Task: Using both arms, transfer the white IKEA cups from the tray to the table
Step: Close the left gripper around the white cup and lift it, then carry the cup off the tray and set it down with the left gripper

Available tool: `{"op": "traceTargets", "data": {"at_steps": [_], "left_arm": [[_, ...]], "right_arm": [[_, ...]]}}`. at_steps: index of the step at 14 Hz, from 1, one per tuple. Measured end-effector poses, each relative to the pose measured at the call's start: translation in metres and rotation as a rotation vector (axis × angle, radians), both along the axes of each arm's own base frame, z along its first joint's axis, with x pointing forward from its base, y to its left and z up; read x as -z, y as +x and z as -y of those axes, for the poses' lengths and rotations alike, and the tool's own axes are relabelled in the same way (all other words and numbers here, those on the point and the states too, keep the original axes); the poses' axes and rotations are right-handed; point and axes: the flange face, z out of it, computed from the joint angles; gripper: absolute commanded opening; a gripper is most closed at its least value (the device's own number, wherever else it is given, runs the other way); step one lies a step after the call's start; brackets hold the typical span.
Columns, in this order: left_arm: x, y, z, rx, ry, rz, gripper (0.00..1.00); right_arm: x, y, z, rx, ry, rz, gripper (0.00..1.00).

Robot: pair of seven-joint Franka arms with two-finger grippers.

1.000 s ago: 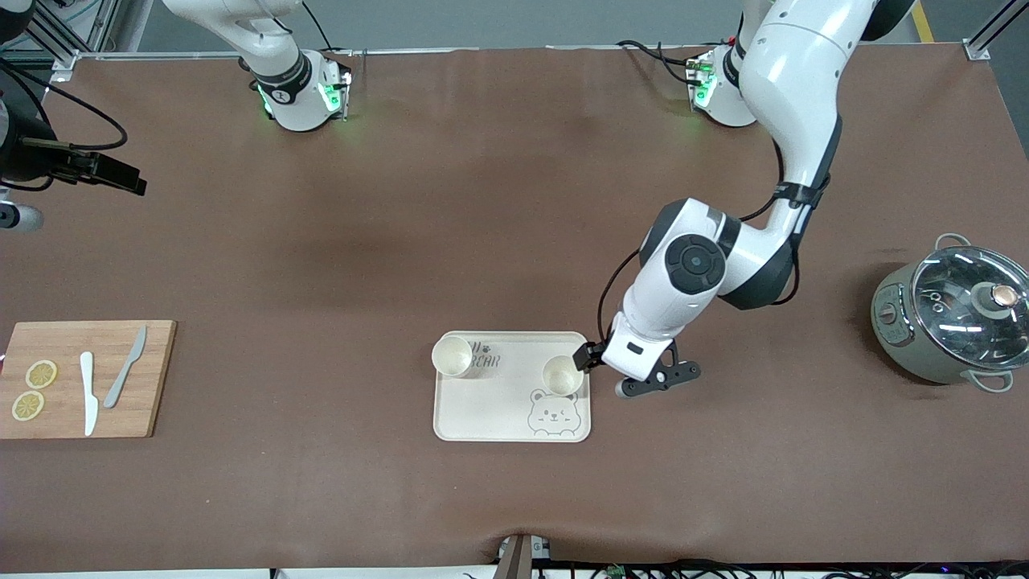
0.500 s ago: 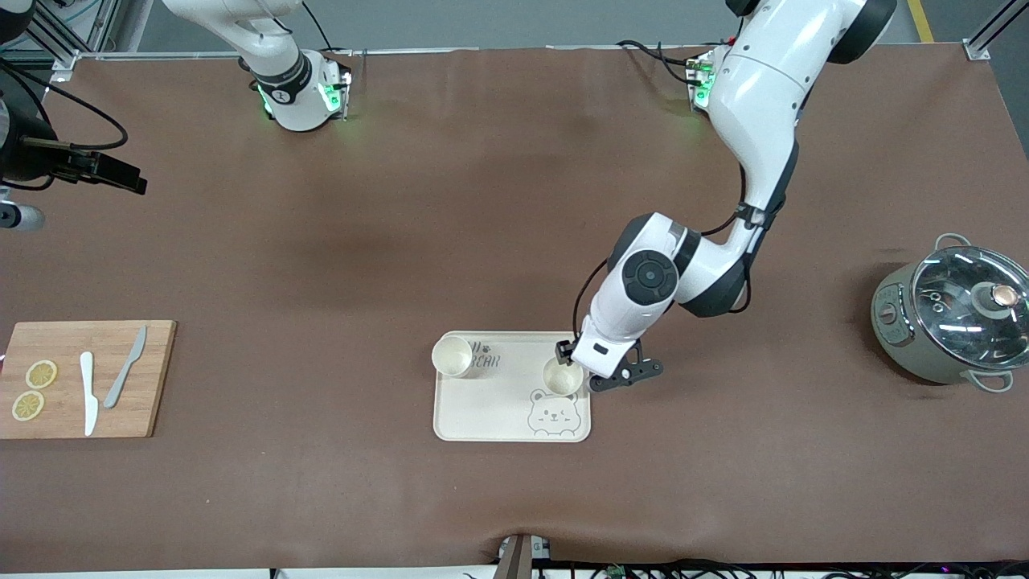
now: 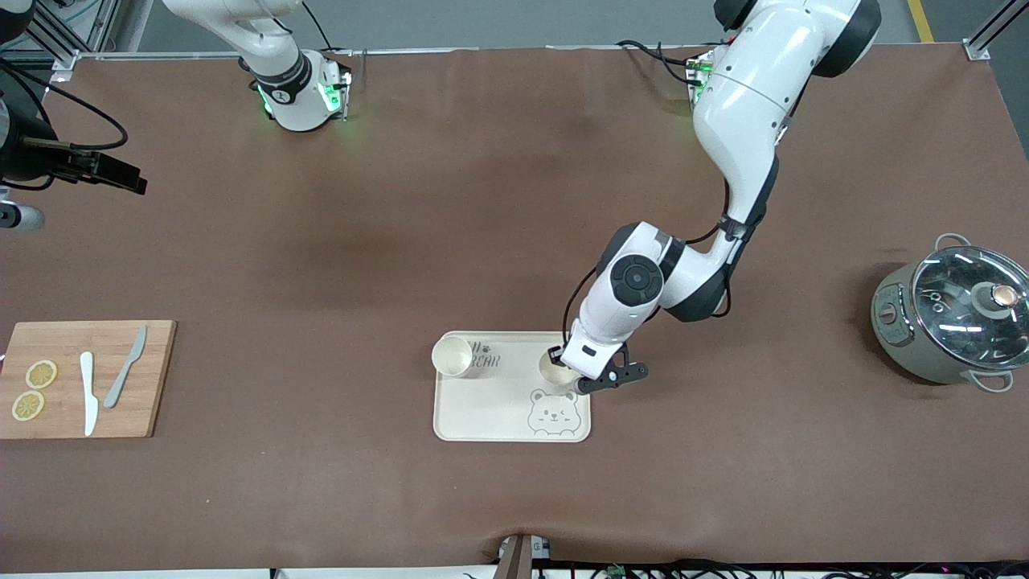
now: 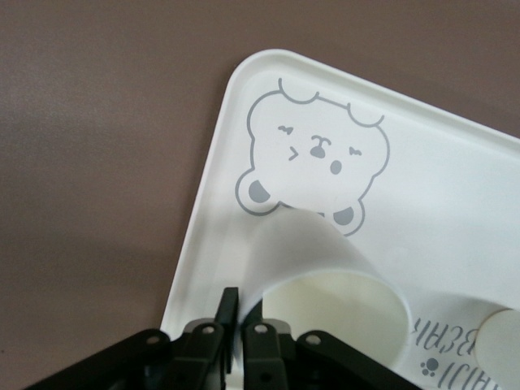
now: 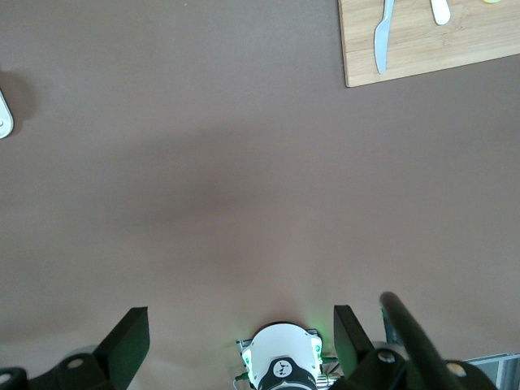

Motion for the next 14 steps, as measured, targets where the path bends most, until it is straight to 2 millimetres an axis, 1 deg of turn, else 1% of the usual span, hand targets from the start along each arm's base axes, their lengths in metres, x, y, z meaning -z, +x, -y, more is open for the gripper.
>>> {"op": "traceTargets", "data": {"at_steps": [3, 4, 6, 8, 10, 11, 12, 13, 14], "left_arm": [[-0.005, 0.004, -0.001, -0.004, -0.005, 0.012, 0.0], [-0.011, 0.008, -0.002, -0.008, -0.01, 0.023, 0.0], [-0.033, 0.018, -0.011, -0.024, -0.017, 0.049, 0.0], [-0.066, 0.027, -0.029, -0.042, -0.006, 0.046, 0.0], [-0.103, 0.032, -0.051, -0.029, 0.023, 0.026, 0.0], [-0.12, 0.033, -0.065, -0.005, 0.042, 0.015, 0.0], [-0.135, 0.036, -0.083, 0.015, 0.061, -0.001, 0.0], [-0.148, 0.039, -0.106, 0.028, 0.082, -0.025, 0.0], [-0.156, 0.042, -0.129, 0.036, 0.098, -0.047, 0.0]], "right_arm": [[0.0, 0.0, 0.0, 0.0, 0.0, 0.0, 1.0], [0.0, 0.0, 0.0, 0.0, 0.0, 0.0, 1.0], [0.0, 0.0, 0.0, 0.0, 0.0, 0.0, 1.0], [0.0, 0.0, 0.0, 0.0, 0.0, 0.0, 1.0], [0.0, 0.0, 0.0, 0.0, 0.0, 0.002, 1.0], [0.0, 0.001, 0.0, 0.0, 0.002, 0.002, 1.0], [0.002, 0.001, -0.001, -0.001, 0.002, -0.001, 1.0], [0.006, 0.004, -0.002, -0.003, 0.002, -0.01, 1.0], [0.014, 0.008, -0.003, -0.005, 0.002, -0.023, 1.0]]}}
